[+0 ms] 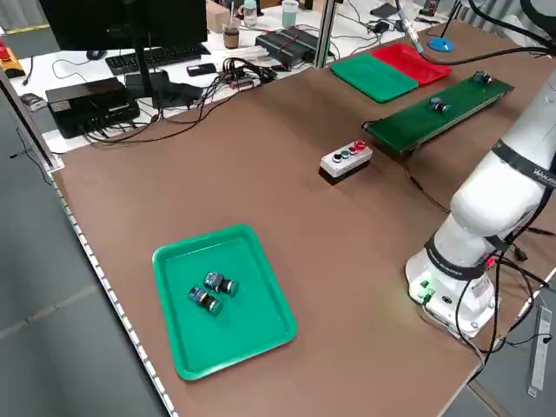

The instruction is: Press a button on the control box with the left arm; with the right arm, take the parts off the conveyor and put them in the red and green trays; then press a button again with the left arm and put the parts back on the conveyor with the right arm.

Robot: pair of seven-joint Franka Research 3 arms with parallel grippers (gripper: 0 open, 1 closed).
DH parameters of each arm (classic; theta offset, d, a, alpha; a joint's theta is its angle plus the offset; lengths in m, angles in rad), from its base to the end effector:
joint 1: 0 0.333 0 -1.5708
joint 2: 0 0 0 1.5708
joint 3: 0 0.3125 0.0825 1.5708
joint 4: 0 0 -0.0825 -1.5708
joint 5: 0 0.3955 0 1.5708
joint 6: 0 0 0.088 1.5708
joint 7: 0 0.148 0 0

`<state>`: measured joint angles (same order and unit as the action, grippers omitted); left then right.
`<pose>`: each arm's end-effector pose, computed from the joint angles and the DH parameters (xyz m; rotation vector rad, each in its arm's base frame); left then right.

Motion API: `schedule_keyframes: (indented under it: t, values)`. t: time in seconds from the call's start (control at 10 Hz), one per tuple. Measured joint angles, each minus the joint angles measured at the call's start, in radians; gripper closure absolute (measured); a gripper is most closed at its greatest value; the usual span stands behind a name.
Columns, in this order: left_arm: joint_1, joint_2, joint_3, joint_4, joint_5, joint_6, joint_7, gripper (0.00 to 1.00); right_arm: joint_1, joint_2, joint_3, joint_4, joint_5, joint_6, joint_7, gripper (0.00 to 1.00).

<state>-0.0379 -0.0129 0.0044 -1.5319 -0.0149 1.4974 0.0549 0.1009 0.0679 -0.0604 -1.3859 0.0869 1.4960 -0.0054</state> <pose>0.5536 -0.0208 0.5996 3.1231 -0.1396 -0.0335 0.5797 0.0382 0.6237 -3.0567 -0.0832 -0.0625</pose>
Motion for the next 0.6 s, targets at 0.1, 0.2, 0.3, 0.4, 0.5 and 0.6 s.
schedule_keyframes:
  t: [0.1,0.2,0.3,0.4,0.5,0.6]
  values:
    - [0.000,0.000,0.000,0.000,0.000,0.000,0.000,0.00,-0.004,0.000,0.000,-0.002,-0.001,0.010,0.000,0.00]
    - [0.000,0.000,0.000,0.000,0.000,0.000,-0.001,0.00,-0.008,0.000,0.001,-0.002,-0.005,0.017,0.000,0.00]
    - [0.000,0.000,0.000,0.000,0.000,0.000,-0.001,0.00,-0.014,0.000,0.001,-0.002,-0.008,0.022,0.001,0.00]
    - [0.001,0.000,0.000,0.000,0.000,0.000,-0.001,0.00,-0.020,0.000,0.001,-0.002,-0.009,0.023,0.001,0.00]
    - [0.001,0.000,0.000,0.000,0.000,0.000,-0.001,0.00,-0.024,0.000,0.001,-0.002,-0.014,0.023,0.001,0.00]
    - [0.001,0.000,0.000,0.000,0.000,0.000,-0.001,0.00,-0.026,0.000,0.001,-0.002,-0.032,0.023,0.000,0.00]
